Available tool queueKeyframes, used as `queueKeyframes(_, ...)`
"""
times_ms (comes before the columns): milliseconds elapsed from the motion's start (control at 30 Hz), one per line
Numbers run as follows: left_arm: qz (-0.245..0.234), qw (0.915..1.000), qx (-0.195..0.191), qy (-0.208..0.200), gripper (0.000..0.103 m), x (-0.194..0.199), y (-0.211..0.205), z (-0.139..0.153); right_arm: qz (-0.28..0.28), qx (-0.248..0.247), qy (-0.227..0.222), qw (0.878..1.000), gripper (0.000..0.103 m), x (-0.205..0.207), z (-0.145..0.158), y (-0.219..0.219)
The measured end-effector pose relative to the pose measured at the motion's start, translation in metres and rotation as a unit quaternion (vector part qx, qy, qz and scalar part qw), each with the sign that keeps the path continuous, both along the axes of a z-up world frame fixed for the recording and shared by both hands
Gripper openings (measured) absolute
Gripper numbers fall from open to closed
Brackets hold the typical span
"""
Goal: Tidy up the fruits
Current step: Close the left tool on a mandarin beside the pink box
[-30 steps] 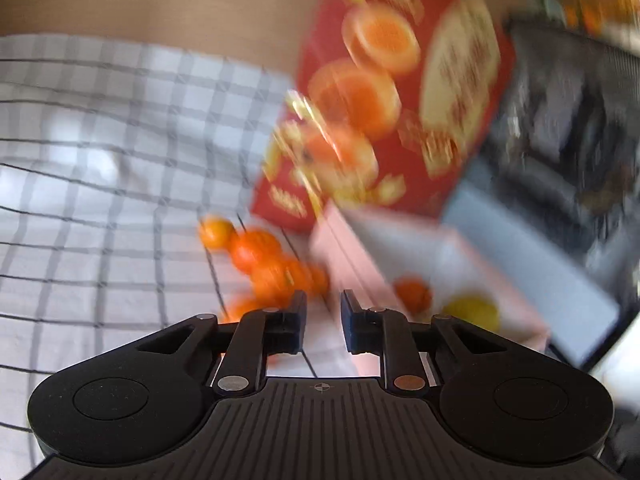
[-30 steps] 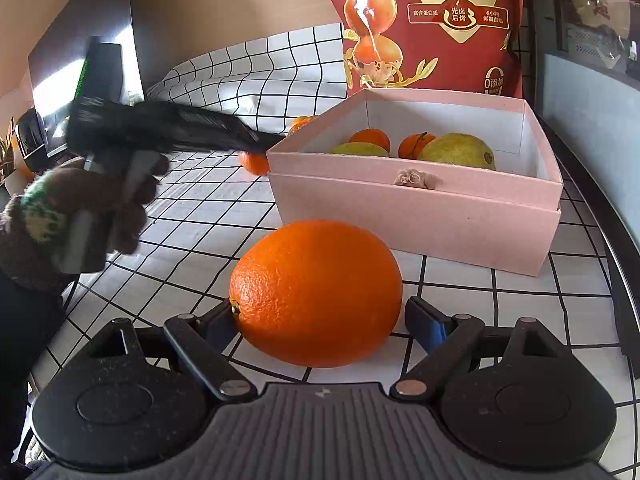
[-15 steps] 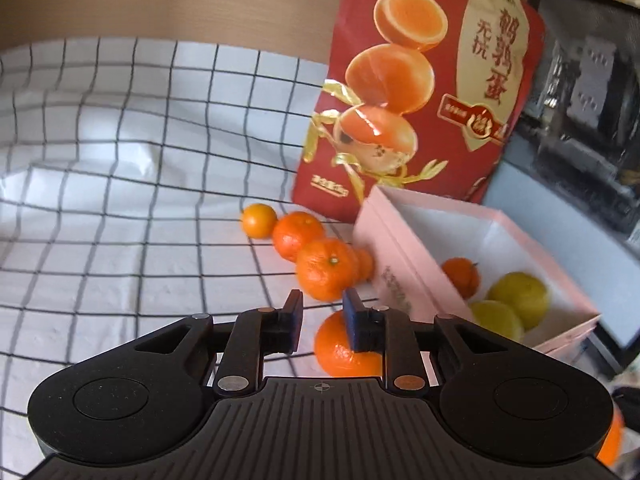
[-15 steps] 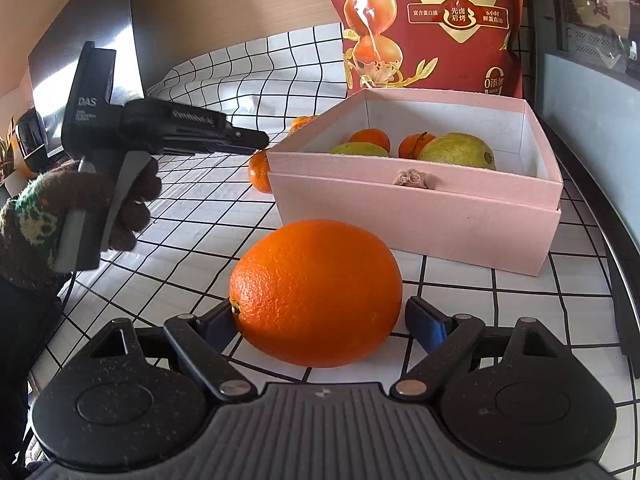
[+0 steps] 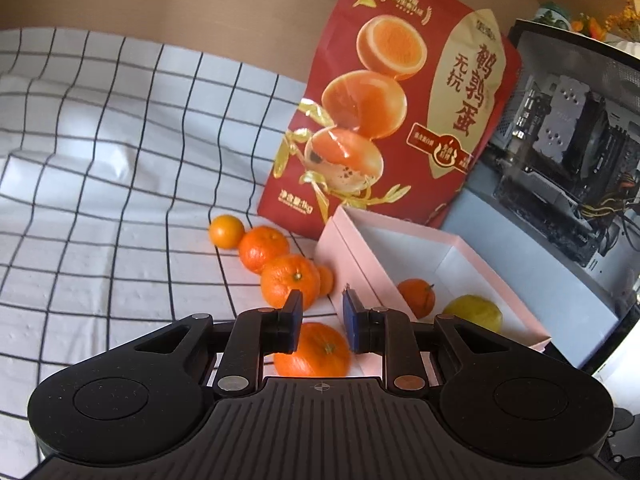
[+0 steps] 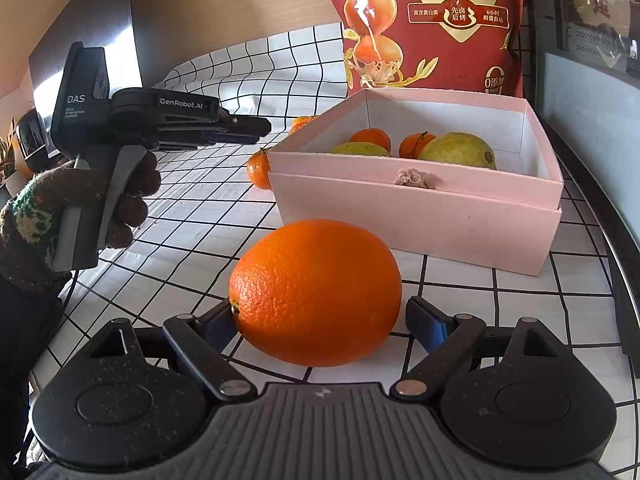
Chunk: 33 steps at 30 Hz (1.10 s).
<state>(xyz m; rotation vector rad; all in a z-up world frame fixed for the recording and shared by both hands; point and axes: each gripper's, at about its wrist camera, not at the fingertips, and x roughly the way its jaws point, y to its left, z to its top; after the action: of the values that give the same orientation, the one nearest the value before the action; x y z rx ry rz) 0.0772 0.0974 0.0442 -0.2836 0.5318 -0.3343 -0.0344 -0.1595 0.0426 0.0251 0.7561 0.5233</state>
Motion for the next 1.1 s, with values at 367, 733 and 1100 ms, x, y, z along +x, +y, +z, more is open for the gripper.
queueKeyframes(367, -0.043, 0.9868, 0.154, -0.026, 0.031, -0.014, -0.041, -0.006, 0.001, 0.0, 0.0, 1.0, 0.089, 0.0, 0.0, 0.0)
queueKeyframes(733, -0.036, 0.9794, 0.195, -0.039, 0.045, -0.017, -0.046, -0.01, 0.047, -0.076, 0.002, 0.996, 0.103, 0.003, -0.002, 0.024)
queueKeyframes(1100, 0.031, 0.9897, 0.139, -0.013, 0.048, 0.003, -0.024, -0.023, 0.02, -0.101, 0.006, 0.995, 0.103, -0.003, -0.001, 0.033)
